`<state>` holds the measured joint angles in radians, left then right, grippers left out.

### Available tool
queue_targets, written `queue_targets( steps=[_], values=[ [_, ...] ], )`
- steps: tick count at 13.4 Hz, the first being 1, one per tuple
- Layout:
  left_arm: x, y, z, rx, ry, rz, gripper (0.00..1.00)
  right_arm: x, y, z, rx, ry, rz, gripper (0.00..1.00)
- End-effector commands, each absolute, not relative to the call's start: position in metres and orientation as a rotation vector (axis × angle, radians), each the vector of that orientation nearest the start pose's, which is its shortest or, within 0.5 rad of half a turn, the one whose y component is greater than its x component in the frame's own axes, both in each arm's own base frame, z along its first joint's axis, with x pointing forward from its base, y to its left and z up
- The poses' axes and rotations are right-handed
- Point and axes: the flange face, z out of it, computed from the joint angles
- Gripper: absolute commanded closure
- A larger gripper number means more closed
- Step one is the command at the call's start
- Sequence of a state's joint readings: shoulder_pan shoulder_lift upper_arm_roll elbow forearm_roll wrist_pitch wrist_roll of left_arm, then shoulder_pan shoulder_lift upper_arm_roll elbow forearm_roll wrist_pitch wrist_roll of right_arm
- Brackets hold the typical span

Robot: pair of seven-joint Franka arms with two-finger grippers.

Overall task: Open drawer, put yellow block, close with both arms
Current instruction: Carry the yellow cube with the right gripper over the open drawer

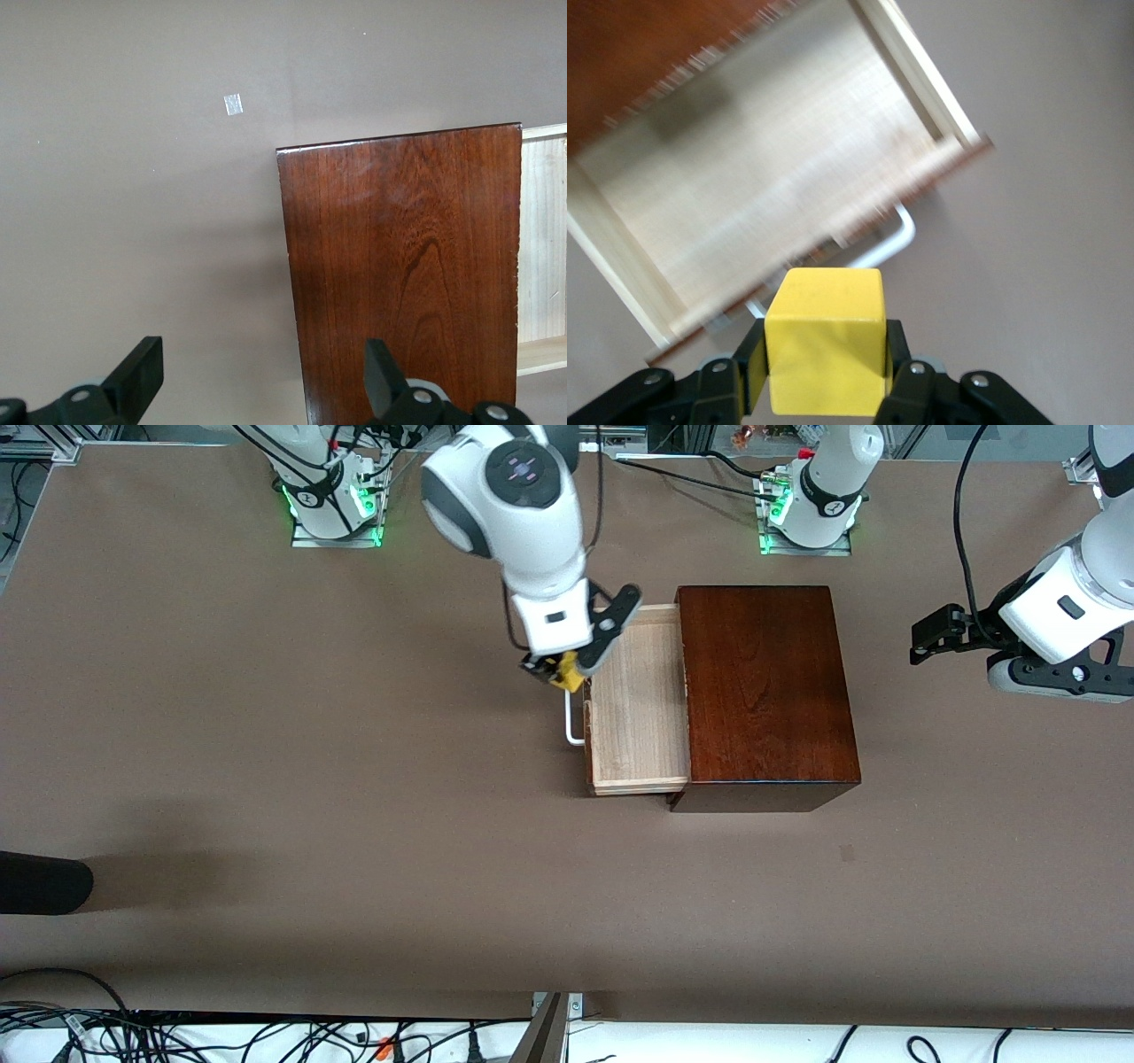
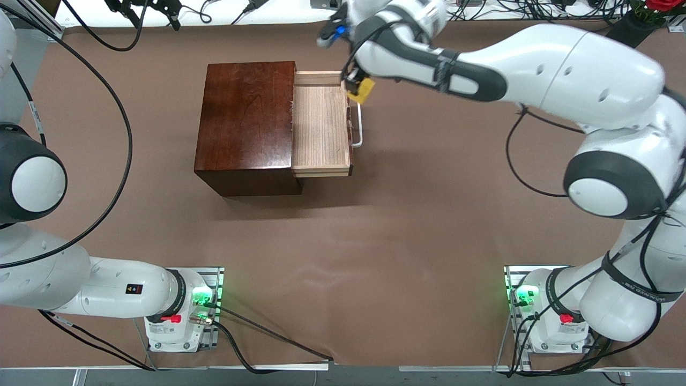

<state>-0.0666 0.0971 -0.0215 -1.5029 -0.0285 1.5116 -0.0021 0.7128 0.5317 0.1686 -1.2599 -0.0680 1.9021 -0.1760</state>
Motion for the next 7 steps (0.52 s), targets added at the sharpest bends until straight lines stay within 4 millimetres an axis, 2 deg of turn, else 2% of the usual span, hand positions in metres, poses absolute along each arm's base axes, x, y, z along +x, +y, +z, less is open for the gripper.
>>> queue_targets(
  steps=[1, 4, 7],
  values=[
    [0.568, -0.051, 0.602, -3.131, 0.183, 0.111, 0.0, 0.457, 0.585, 0.462, -2.6, -1.676, -0.261, 0.58],
    [0.567, -0.052, 0.603, -3.131, 0.183, 0.111, 0.0, 0.432, 0.611, 0.44, -2.571, -1.795, -0.273, 0.58],
    [0.567, -0.053, 0.605, -3.132, 0.18, 0.111, 0.0, 0.439, 0.621, 0.413, -2.544, -1.923, -0.284, 0.58]
  ],
)
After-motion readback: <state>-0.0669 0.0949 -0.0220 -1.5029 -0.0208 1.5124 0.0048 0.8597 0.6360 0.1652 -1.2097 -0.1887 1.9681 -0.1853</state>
